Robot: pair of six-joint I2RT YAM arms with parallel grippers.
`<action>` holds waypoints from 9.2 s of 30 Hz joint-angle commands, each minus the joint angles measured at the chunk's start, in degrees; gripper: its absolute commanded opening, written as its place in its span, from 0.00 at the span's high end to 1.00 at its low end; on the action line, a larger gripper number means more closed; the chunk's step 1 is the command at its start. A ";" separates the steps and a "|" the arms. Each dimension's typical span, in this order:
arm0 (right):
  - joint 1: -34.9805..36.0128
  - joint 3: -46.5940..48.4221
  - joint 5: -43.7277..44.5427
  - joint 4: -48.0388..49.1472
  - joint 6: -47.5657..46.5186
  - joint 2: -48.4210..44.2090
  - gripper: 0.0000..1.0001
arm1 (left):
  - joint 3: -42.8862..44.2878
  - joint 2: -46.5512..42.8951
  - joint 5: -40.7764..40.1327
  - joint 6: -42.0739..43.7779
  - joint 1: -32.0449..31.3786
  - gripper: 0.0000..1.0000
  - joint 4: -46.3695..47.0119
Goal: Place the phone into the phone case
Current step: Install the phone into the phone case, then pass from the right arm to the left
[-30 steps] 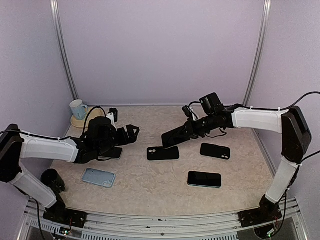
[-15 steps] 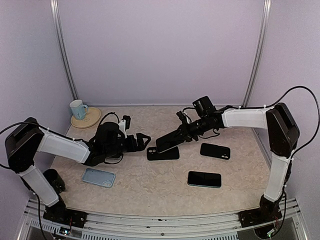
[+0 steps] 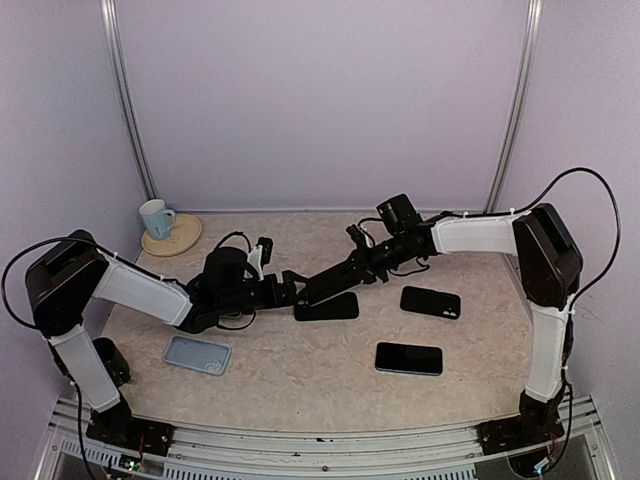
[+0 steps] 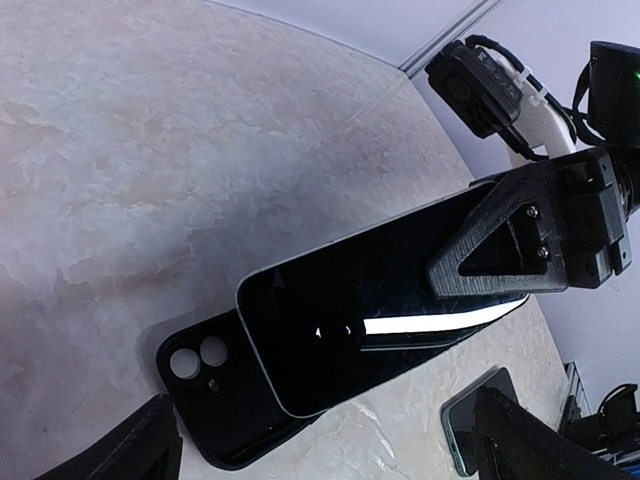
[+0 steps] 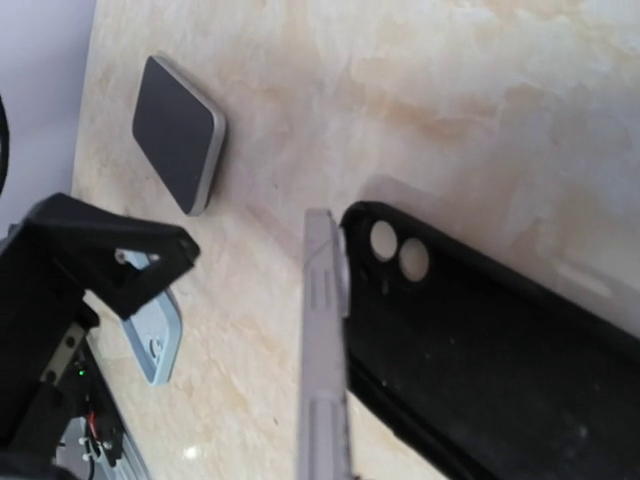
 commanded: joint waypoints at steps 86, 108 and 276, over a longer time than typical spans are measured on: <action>-0.15 -2.28 -11.26 14.66 15.81 12.19 1.00 | 10.31 13.52 3.48 -9.33 -2.81 0.01 -4.85; 2.76 -0.39 -11.37 18.19 17.29 16.51 1.00 | 9.87 12.47 4.33 -9.85 -4.04 0.01 -4.77; -1.35 -14.71 -25.02 40.64 12.60 0.79 0.61 | -2.91 1.33 21.63 -14.46 4.02 1.00 20.15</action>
